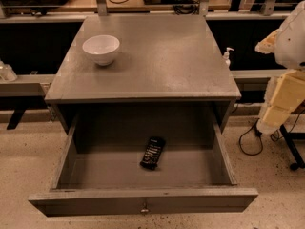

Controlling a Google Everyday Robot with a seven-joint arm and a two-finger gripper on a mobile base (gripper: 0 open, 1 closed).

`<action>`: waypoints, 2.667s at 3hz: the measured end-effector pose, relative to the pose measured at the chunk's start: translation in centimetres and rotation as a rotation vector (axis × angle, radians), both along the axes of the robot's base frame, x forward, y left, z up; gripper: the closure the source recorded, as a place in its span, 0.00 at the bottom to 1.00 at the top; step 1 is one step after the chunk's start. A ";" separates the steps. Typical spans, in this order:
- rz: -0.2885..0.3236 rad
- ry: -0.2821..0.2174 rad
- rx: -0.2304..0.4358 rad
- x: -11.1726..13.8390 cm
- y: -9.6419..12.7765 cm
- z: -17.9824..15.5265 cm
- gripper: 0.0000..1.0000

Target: Pick rxbar chocolate from top drawer and place on counter

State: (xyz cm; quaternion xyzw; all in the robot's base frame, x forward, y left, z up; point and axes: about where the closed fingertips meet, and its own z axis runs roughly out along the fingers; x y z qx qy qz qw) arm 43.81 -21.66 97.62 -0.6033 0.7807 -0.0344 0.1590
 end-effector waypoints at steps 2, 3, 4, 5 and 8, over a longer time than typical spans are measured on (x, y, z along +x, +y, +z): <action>0.133 0.094 -0.079 0.8 1.7 -3.3 0.00; 0.433 0.228 -0.214 1.5 5.1 -10.2 0.00; 0.530 0.225 -0.240 1.6 5.1 -11.1 0.00; 0.556 0.225 -0.278 1.7 5.8 -11.2 0.00; 1.008 0.085 -0.322 5.0 10.7 -16.6 0.00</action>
Offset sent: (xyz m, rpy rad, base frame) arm 0.0384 0.0535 -0.1261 -0.3326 0.4215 0.5510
